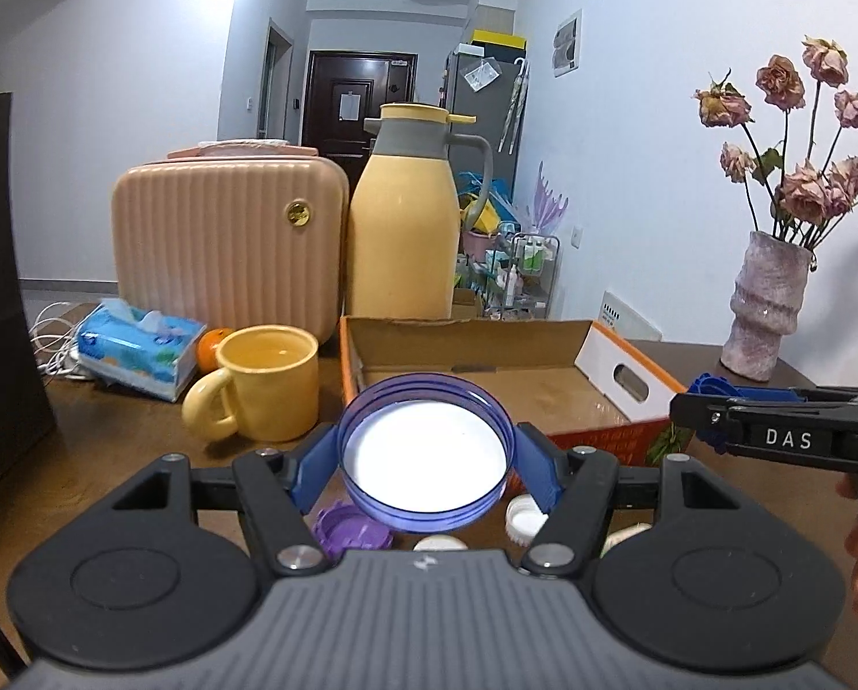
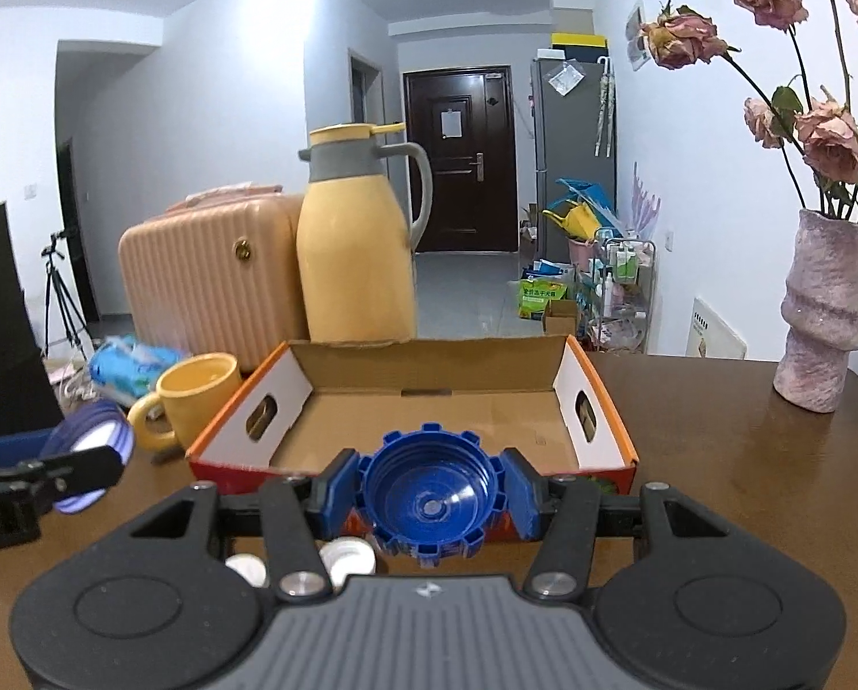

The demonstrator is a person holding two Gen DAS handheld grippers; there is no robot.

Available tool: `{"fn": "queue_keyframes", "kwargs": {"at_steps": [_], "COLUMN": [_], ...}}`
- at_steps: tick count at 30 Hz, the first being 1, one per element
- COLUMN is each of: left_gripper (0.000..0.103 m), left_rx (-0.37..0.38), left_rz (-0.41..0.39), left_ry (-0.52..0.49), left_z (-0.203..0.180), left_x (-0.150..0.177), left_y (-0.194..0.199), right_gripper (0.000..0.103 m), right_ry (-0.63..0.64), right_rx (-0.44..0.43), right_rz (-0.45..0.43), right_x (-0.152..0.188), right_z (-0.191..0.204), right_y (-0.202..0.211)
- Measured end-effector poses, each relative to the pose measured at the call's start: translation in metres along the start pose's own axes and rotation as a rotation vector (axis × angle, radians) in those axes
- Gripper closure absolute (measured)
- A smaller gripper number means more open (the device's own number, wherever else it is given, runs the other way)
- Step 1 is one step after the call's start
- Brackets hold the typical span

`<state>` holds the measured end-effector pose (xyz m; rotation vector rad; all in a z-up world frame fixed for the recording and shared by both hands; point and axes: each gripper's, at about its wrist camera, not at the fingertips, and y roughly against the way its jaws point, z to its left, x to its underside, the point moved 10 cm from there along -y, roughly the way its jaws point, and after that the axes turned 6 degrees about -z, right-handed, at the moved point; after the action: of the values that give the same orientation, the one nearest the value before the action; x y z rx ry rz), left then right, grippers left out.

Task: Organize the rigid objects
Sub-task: 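Carry the lid and blue cap in both grippers over the cardboard box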

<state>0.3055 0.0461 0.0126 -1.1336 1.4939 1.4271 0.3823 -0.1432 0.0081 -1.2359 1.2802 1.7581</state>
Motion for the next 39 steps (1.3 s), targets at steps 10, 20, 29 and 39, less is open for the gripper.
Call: {"fn": "queue_keyframes", "kwargs": {"at_steps": [10, 20, 29, 39], "left_gripper": [0.036, 0.036, 0.036, 0.036], "left_rx": [-0.007, -0.02, -0.039, -0.057], "left_rz": [-0.023, -0.004, 0.036, 0.108], "left_ry": [0.021, 0.027, 0.017, 0.006], "left_z": [-0.013, -0.014, -0.012, -0.006], "left_x": [-0.029, -0.04, -0.041, -0.031], "left_y": [-0.041, -0.091, -0.133, -0.174], "right_gripper": [0.051, 0.051, 0.051, 0.051], "right_ry": [-0.052, -0.053, -0.058, -0.032], "right_rx": [0.004, 0.013, 0.035, 0.043], "right_rz": [-0.022, 0.008, 0.051, 0.117], "right_x": [-0.021, -0.025, -0.027, -0.013], "right_z": [-0.01, -0.031, -0.043, -0.047], "right_y": [-0.04, -0.081, -0.114, -0.152]}}
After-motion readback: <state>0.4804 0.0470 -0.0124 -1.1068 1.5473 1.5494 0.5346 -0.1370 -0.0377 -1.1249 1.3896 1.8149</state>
